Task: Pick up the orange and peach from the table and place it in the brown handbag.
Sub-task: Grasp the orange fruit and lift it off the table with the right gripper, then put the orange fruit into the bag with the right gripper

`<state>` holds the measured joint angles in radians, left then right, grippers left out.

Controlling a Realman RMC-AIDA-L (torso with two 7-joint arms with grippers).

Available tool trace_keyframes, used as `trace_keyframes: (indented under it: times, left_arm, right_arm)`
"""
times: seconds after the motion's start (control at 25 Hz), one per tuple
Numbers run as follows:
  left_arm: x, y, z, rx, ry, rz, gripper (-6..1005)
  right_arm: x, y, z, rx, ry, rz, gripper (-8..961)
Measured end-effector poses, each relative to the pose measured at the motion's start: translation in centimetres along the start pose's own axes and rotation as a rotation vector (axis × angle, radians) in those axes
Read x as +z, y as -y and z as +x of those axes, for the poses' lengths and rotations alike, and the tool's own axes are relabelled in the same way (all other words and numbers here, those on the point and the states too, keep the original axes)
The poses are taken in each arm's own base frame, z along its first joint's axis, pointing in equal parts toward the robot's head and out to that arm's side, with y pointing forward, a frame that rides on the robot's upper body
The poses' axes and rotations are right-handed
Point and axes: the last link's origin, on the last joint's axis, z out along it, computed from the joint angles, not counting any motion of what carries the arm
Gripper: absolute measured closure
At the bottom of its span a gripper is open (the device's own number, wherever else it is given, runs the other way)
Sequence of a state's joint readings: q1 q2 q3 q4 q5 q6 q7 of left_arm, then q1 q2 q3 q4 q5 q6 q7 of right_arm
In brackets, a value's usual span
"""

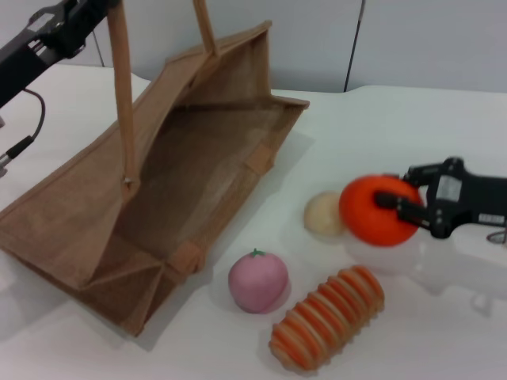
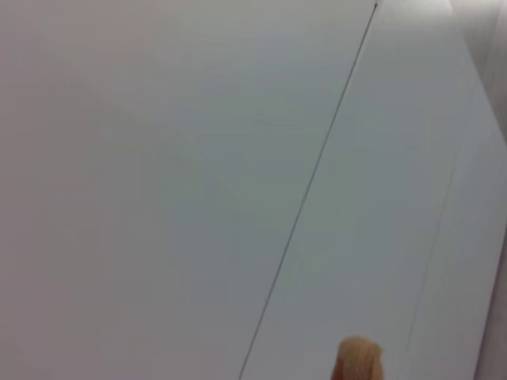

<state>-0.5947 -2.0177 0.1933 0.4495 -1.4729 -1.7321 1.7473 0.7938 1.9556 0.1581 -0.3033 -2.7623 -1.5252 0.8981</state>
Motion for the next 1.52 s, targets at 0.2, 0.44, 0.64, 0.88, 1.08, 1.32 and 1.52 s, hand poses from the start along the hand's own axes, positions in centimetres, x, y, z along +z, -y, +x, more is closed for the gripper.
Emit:
trace_keyframes:
  times: [0.2,0.44,0.64,0.88,1.08,1.32,1.52]
  left_arm:
    - [0.6,0.0,0.5,-0.010,-0.002,-0.023,879]
    - [1.2,-0.4,1.3,-0.010,-0.023,-0.063,879]
    - [2.1,-0.7,1.6,-0.013,-0.032,-0.102,880]
    - [2.9,-1.0,1.7,-0.026,-0.028,-0.129,879]
    - [3.7,-1.2,1.8,-0.041,-0.024,-0.156,880]
    - [4.2,-1.6,1.8,-0.060,-0.023,-0.186,880]
    - [4.2,-2.1,1.9,-0.063,-0.032,-0.215,879]
  right_arm:
    - [-0.1,0.1,-2.0,-0.050,0.097,-0.019,689]
    - [3.4,-0.3,-5.2,-0.142,0.139,-0.117,742]
    - [7.5,-0.9,-7.6,-0.198,0.126,-0.195,783]
    - [11.8,-1.7,-9.7,-0.272,0.091,-0.235,828]
    - [14.4,-1.4,-10.1,-0.315,0.031,-0.171,860]
    - [17.4,-0.7,-10.6,-0.380,-0.069,-0.060,888]
    - [18.4,-0.7,-11.0,-0.419,-0.072,-0.007,887]
